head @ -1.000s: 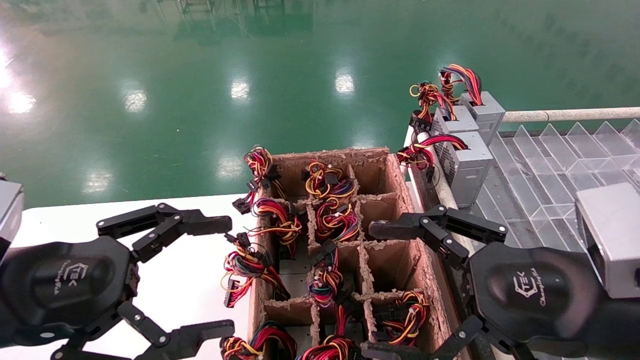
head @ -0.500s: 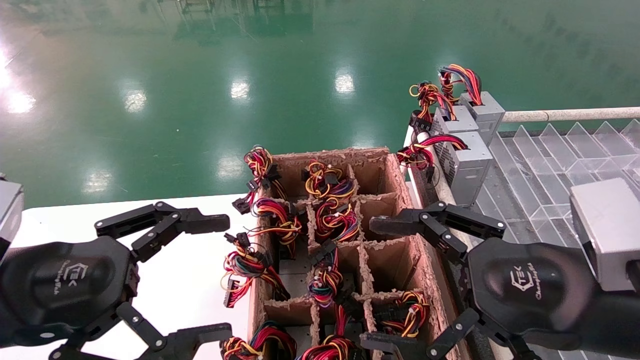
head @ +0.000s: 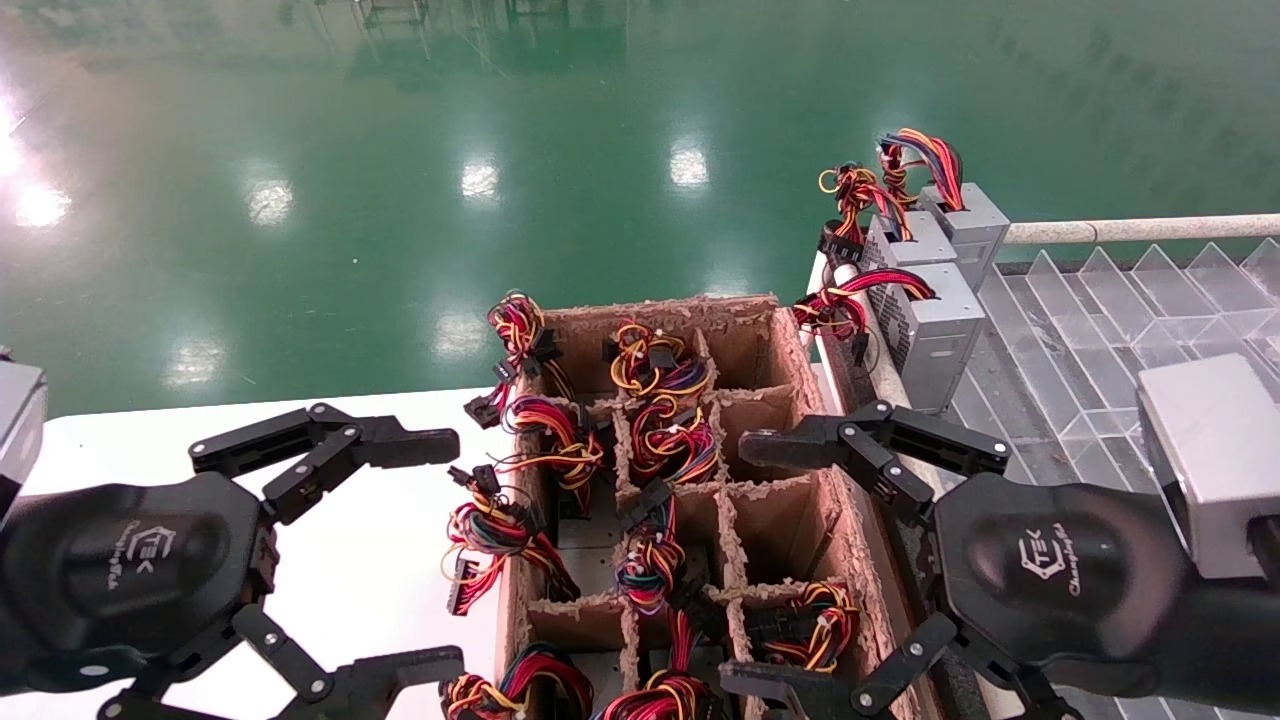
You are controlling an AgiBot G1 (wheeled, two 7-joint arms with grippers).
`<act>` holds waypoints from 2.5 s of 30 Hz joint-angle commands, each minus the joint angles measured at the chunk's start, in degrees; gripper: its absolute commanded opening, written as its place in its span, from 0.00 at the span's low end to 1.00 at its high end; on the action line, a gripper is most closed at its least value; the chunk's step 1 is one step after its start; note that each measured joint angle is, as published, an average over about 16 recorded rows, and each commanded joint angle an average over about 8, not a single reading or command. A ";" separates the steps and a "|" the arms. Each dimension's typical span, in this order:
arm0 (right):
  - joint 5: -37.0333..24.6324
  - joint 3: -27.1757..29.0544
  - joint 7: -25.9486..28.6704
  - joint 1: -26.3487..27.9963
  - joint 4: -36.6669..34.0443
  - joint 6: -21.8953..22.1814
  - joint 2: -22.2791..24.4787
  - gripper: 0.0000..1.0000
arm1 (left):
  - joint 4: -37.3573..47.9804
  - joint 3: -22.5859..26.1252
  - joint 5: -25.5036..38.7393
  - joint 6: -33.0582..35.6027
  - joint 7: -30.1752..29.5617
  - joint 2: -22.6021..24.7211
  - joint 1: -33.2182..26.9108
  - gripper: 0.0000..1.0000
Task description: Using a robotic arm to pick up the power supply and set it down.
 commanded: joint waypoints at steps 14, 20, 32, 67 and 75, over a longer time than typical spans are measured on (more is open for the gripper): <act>-0.05 0.00 -0.02 0.05 -0.05 0.06 -0.04 1.00 | 0.00 0.00 0.00 0.00 0.00 0.00 0.00 1.00; -0.07 0.00 -0.02 0.06 -0.05 0.08 -0.04 1.00 | 0.00 0.00 0.00 0.00 0.00 0.00 0.00 1.00; -0.07 0.00 -0.02 0.06 -0.05 0.09 -0.04 1.00 | 0.00 0.00 0.00 0.00 0.00 0.00 0.00 1.00; -0.08 0.00 -0.02 0.06 -0.06 0.09 -0.04 1.00 | 0.00 0.00 0.00 0.00 0.00 0.00 0.00 1.00; -0.08 0.00 -0.02 0.06 -0.06 0.09 -0.04 1.00 | 0.00 0.00 0.00 0.00 0.00 0.00 0.00 1.00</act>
